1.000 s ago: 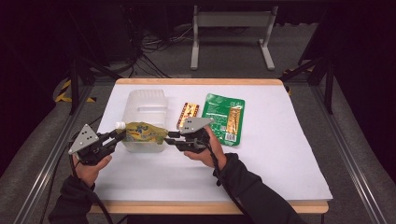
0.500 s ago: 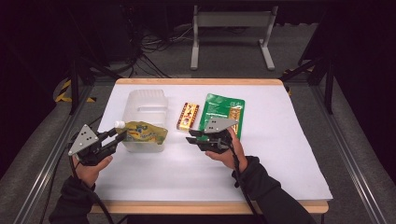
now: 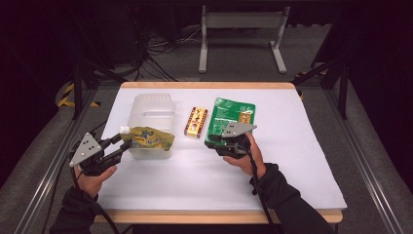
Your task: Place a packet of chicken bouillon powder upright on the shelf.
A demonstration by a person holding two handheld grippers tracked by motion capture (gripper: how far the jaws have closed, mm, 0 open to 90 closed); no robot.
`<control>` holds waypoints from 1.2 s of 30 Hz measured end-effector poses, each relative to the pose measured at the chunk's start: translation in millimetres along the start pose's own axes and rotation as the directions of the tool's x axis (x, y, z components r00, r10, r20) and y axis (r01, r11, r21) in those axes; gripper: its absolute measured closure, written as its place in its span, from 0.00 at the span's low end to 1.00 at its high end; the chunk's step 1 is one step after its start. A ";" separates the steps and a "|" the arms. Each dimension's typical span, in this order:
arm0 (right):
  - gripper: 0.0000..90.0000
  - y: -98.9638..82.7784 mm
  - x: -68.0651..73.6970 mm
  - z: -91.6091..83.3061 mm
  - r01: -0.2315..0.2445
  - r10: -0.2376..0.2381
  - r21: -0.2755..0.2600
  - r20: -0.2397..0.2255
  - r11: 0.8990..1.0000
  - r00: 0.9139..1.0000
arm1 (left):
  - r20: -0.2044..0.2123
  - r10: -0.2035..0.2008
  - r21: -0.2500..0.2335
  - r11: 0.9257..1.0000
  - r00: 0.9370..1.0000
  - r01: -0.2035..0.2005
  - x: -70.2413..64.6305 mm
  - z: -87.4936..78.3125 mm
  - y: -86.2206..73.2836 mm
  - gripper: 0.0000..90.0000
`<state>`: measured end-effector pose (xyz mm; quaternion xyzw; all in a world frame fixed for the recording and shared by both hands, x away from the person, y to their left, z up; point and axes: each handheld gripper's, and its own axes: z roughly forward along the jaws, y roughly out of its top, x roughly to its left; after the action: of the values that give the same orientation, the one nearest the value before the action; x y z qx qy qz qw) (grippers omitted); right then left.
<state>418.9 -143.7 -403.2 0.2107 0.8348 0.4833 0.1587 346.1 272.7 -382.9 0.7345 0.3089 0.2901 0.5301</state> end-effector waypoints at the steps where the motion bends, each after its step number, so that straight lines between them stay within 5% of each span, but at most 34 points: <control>1: 0.77 -0.4 -0.6 0.5 -0.001 0.001 0.002 0.001 1.000 1.000 | -0.001 -0.001 -0.004 1.000 1.000 0.001 -0.6 -0.5 0.2 0.66; 13: 0.68 -0.2 -2.4 17.3 -0.018 0.016 0.048 0.048 0.999 0.999 | -0.019 0.010 -0.043 0.999 1.000 -0.011 -8.5 -18.3 5.2 0.58; 18: 0.62 4.3 -7.4 27.4 -0.064 0.060 0.058 0.069 0.996 0.996 | -0.026 0.008 -0.055 0.998 1.000 -0.009 -12.6 -28.0 5.1 0.54; 28: 0.48 8.7 -17.6 58.5 -0.074 0.053 0.162 0.129 0.984 0.990 | -0.016 -0.002 0.036 0.999 1.000 0.002 -22.2 -35.3 -24.9 0.47; 36: 0.43 7.5 -24.9 74.5 -0.088 0.054 0.206 0.164 0.975 0.985 | 0.055 -0.025 0.110 0.994 0.998 0.019 -27.2 -25.7 -44.6 0.43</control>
<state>476.7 -97.9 -431.0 0.2936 0.8584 0.3786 0.1834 302.8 278.4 -421.4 0.7668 0.3173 0.2463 0.5007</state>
